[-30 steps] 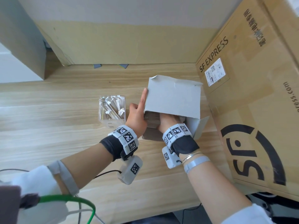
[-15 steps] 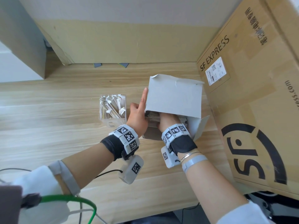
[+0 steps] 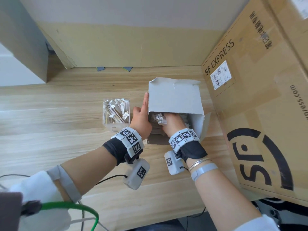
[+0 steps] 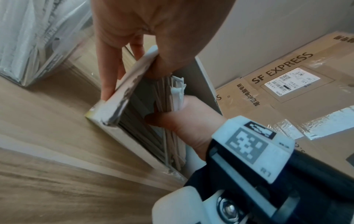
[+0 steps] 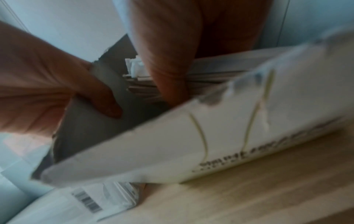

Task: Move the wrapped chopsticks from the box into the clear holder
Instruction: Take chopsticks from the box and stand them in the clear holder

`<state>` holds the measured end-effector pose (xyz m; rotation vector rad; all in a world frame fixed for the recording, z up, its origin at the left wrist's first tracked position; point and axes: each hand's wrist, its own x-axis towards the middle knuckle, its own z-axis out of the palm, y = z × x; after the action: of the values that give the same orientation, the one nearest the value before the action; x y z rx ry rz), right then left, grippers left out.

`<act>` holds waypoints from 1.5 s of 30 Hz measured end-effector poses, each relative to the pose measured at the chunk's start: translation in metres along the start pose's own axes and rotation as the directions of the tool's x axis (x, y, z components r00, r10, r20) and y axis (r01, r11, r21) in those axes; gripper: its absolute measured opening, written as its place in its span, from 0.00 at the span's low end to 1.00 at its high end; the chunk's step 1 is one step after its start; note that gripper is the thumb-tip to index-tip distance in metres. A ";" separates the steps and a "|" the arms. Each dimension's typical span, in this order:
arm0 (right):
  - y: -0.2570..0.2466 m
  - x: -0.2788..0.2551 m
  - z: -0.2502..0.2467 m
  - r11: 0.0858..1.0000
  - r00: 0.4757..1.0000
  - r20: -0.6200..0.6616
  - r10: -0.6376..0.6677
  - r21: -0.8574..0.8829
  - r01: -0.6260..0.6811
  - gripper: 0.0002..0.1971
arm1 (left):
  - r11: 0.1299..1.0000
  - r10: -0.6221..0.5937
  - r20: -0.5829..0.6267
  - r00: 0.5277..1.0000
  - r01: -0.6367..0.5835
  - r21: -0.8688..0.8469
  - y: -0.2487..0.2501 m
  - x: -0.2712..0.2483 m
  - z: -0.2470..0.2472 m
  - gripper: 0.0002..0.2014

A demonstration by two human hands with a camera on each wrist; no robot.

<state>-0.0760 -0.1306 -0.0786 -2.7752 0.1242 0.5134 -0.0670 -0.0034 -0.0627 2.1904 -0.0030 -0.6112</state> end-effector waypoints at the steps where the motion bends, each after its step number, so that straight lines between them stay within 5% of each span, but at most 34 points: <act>1: -0.001 0.000 -0.003 1.000 1.000 -0.006 -0.008 0.015 0.008 0.16 | 1.000 -0.007 0.002 1.000 0.007 0.015 0.002 0.000 -0.001 0.49; 9: -0.010 -0.008 -0.018 0.959 0.998 -0.045 0.037 0.284 -0.022 0.11 | 0.985 0.009 0.033 0.999 -0.014 0.170 0.014 -0.003 -0.015 0.45; 14: -0.014 -0.012 -0.022 0.868 0.998 -0.037 0.043 0.497 -0.019 0.14 | 0.976 -0.014 0.027 1.000 0.008 0.218 0.016 -0.003 -0.020 0.33; 23: -0.014 -0.008 -0.025 0.852 0.999 0.004 0.049 0.521 -0.044 0.07 | 0.960 -0.060 0.077 0.995 0.037 0.277 0.018 -0.007 -0.019 0.37; 25: -0.014 -0.006 -0.023 0.847 0.998 -0.007 0.055 0.530 -0.043 0.15 | 0.958 -0.068 0.074 0.995 0.044 0.283 0.016 -0.007 -0.019 0.38; 32: -0.017 -0.006 -0.026 0.817 0.999 -0.032 0.033 0.577 -0.009 0.14 | 0.946 0.047 0.138 0.989 -0.089 0.313 0.017 -0.007 -0.026 0.38; 36: -0.023 -0.004 -0.034 0.802 0.995 -0.093 0.041 0.597 0.023 0.05 | 0.935 0.186 0.053 0.981 -0.193 0.299 0.023 -0.006 -0.040 0.29; 40: -0.032 -0.001 -0.041 0.783 0.988 -0.144 0.050 0.620 0.051 0.17 | 0.919 0.280 -0.093 0.955 -0.239 0.314 0.021 -0.002 -0.057 0.24; 45: -0.046 0.003 -0.043 0.788 0.975 -0.218 0.038 0.607 0.105 0.13 | 0.887 0.152 -0.171 0.974 -0.058 0.458 0.006 -0.005 -0.070 0.23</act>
<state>-0.0525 -0.1005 -0.0279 -2.1645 0.2434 0.1111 -0.0400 0.0449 -0.0192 2.6768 -0.1725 -0.3432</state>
